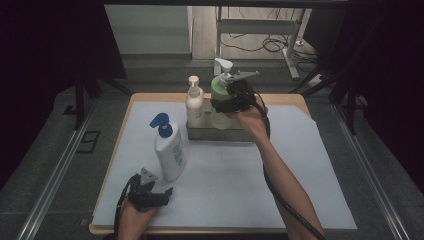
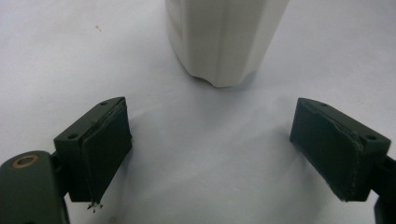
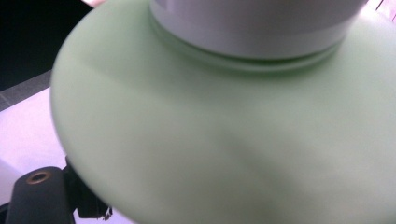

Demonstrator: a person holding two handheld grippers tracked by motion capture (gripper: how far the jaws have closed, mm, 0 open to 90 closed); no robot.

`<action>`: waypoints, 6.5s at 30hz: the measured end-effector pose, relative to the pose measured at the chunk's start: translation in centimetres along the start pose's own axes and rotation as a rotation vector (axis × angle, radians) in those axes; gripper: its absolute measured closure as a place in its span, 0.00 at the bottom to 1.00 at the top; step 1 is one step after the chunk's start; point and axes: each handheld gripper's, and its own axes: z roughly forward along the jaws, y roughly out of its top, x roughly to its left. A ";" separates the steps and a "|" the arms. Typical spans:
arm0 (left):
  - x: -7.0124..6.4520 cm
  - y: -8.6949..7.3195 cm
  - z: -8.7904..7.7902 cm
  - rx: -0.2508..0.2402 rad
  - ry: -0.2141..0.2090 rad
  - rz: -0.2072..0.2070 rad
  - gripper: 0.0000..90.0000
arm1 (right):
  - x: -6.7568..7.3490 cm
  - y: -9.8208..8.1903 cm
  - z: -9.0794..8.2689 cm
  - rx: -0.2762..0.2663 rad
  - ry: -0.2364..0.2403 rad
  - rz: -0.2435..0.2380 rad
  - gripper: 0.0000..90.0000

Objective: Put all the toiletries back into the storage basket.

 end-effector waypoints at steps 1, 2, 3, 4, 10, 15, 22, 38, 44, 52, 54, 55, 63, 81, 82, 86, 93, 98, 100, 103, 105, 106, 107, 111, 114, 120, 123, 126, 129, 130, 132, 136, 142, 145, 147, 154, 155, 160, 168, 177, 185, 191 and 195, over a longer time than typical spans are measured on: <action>0.0 0.0 0.0 0.000 0.000 0.000 0.13 | 0.0 0.0 0.1 -0.001 -0.003 0.005 0.14; 0.0 0.0 0.0 0.000 0.000 0.000 0.13 | -0.1 0.0 0.3 -0.001 -0.005 0.007 0.14; 0.0 0.0 0.0 0.000 0.000 0.000 0.13 | -0.2 0.0 0.5 -0.001 -0.007 0.008 0.14; 0.0 0.0 0.0 0.001 0.000 0.001 0.13 | -0.3 -0.1 0.6 0.001 -0.009 0.006 0.14; 0.0 0.0 0.0 0.001 0.001 0.000 0.13 | -0.6 -0.3 1.4 0.009 -0.019 0.007 0.14; 0.0 0.0 0.0 0.001 0.001 -0.002 0.13 | -0.8 -0.6 1.9 0.018 -0.015 0.011 0.14; 0.0 0.0 0.0 0.003 0.000 0.000 0.13 | -0.7 -1.3 2.8 0.038 -0.001 0.012 0.14; 0.0 0.0 0.0 0.004 0.000 0.001 0.13 | -0.3 -2.9 4.5 0.070 0.010 0.006 0.14; 0.0 0.0 0.0 0.003 0.000 0.000 0.13 | 0.0 -3.6 5.3 0.086 0.017 0.008 0.14; 0.0 0.0 0.0 0.003 0.000 -0.001 0.13 | 0.2 -4.2 5.9 0.096 0.024 0.003 0.14; 0.0 0.0 0.0 0.003 0.000 0.000 0.13 | 0.2 -4.3 6.0 0.098 0.024 0.001 0.14; 0.0 0.0 0.0 0.003 0.000 0.000 0.13 | 0.3 -4.4 6.1 0.099 0.023 0.003 0.14; 0.0 0.0 0.0 0.003 0.000 0.000 0.13 | 0.2 -4.6 6.4 0.109 0.021 0.011 0.14; 0.0 0.0 0.0 0.003 0.001 0.000 0.13 | -0.6 -4.9 6.6 0.085 0.038 0.045 0.13; 0.0 0.0 0.0 0.003 0.001 0.000 0.13 | -0.6 -4.9 6.6 0.083 0.037 0.046 0.13; 0.0 0.0 0.0 0.003 0.001 0.000 0.13 | -0.5 -5.0 6.4 0.083 0.039 0.039 0.13; 0.0 0.0 0.0 0.003 0.001 0.000 0.13 | -0.4 -5.0 6.6 0.082 0.027 0.051 0.13; 0.0 0.0 0.0 0.003 0.001 0.000 0.13 | -0.6 -4.9 6.9 0.084 0.030 0.067 0.13; 0.0 0.0 0.0 0.003 0.001 0.000 0.13 | -0.6 -4.8 7.2 0.084 0.030 0.072 0.13; 0.0 0.0 0.0 0.003 0.001 0.000 0.13 | -0.5 -4.8 7.3 0.085 0.033 0.066 0.13; 0.0 0.0 0.0 0.003 0.001 0.000 0.13 | -0.5 -4.8 7.3 0.078 0.032 0.068 0.13; 0.0 0.0 0.0 0.003 0.001 0.000 0.13 | -0.6 -4.8 7.3 0.078 0.034 0.068 0.13; 0.0 0.0 0.0 0.003 0.001 0.000 0.13 | -0.6 -4.9 7.2 0.075 0.032 0.069 0.13; 0.0 0.0 0.0 0.003 0.001 0.000 0.13 | -0.8 -5.1 6.9 0.073 0.041 0.059 0.09; 0.0 0.0 0.0 0.003 0.002 0.000 0.13 | -0.9 -5.3 6.5 0.082 0.036 0.045 0.05; 0.0 0.0 0.0 0.003 0.001 0.001 0.13 | -1.3 -5.9 5.7 0.068 0.051 0.060 0.06; 0.0 0.0 0.0 0.003 0.001 0.001 0.13 | -1.6 -6.3 5.1 0.071 0.066 0.057 0.11; 0.0 0.0 0.0 0.003 0.001 0.001 0.13 | -1.6 -6.6 4.7 0.077 0.081 0.051 0.18; 0.0 0.0 0.0 0.002 0.001 0.001 0.13 | -1.6 -7.0 4.2 0.077 0.087 0.054 0.26; 0.0 0.0 0.0 0.002 0.001 0.001 0.13 | -1.6 -7.1 4.1 0.078 0.089 0.057 0.29; 0.0 0.0 0.0 0.002 0.001 0.001 0.13 | -1.7 -7.4 3.9 0.089 0.092 0.060 0.34; 0.0 0.0 0.0 0.002 0.001 0.001 0.13 | -2.1 -8.2 3.4 0.106 0.091 0.063 0.49; 0.0 0.0 0.0 0.002 0.002 0.000 0.13 | -3.3 -9.5 2.9 0.138 0.071 0.076 0.77; 0.0 0.0 0.0 0.002 0.002 0.000 0.13 | -3.7 -9.8 3.0 0.149 0.044 0.086 0.90; 0.0 0.0 0.0 0.002 0.002 0.000 0.13 | -3.9 -10.0 3.1 0.156 0.024 0.093 0.95; 0.0 0.0 0.0 0.002 0.002 0.001 0.13 | -4.1 -9.9 4.4 0.176 -0.014 0.120 1.00; 0.0 0.0 0.0 0.002 0.001 0.000 0.13 | -4.1 -9.9 4.8 0.175 -0.018 0.124 1.00; 0.0 0.0 0.0 0.002 0.001 0.000 0.13 | -4.3 -9.9 5.9 0.178 -0.030 0.145 1.00; 0.0 0.0 0.0 0.003 0.001 0.000 0.13 | -4.3 -10.2 7.1 0.186 0.014 0.176 0.98; 0.0 0.0 0.0 0.003 0.001 0.000 0.13 | -3.7 -10.2 7.6 0.192 0.031 0.186 1.00; 0.0 0.0 0.0 0.004 0.001 0.000 0.13 | -3.2 -10.1 7.6 0.193 0.021 0.184 1.00; 0.0 0.0 0.0 0.003 0.001 0.000 0.13 | -3.1 -10.1 7.5 0.198 0.004 0.166 0.94; 0.0 0.0 0.0 0.003 0.001 0.000 0.13 | -3.3 -10.1 7.1 0.189 0.006 0.158 0.88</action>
